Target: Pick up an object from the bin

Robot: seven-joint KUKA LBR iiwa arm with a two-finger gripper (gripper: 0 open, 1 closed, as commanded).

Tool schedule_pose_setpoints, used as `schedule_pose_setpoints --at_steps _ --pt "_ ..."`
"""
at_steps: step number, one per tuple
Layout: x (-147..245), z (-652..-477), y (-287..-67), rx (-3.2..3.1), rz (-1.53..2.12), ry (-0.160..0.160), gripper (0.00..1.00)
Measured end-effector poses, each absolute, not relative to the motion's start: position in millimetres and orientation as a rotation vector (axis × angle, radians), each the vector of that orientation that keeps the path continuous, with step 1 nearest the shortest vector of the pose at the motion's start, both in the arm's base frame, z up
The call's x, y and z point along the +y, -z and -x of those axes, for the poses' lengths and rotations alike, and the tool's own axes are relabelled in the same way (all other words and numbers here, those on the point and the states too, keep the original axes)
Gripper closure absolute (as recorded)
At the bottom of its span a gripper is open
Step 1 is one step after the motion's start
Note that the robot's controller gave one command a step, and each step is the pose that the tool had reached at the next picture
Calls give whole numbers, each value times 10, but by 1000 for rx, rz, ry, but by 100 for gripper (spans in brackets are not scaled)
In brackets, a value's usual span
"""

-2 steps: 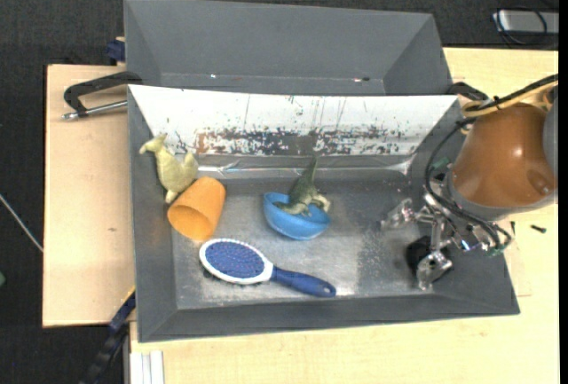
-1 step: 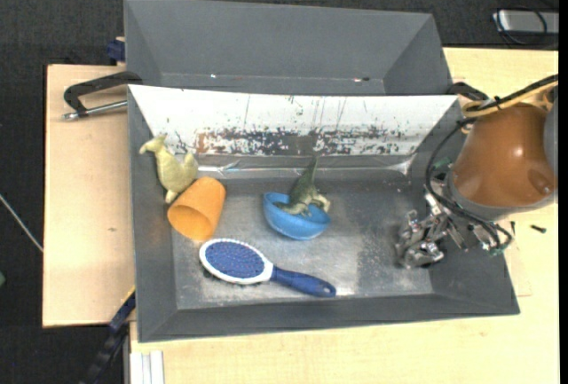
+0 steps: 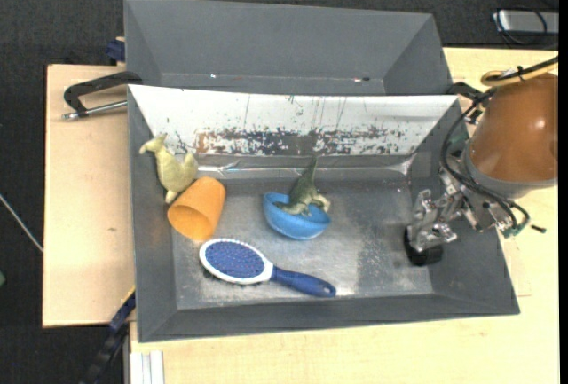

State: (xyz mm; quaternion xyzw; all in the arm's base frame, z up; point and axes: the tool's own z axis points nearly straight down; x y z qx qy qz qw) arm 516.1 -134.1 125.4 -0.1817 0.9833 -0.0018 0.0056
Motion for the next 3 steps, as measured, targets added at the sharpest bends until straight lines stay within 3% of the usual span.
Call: schedule_pose_setpoints --at_steps 1,2,3 --pt "-1337 -5143 -1220 3084 571 1 0" --pt "-1137 -5681 -723 2855 1295 3 0" --pt "-1134 -5686 -728 2855 1290 3 100"
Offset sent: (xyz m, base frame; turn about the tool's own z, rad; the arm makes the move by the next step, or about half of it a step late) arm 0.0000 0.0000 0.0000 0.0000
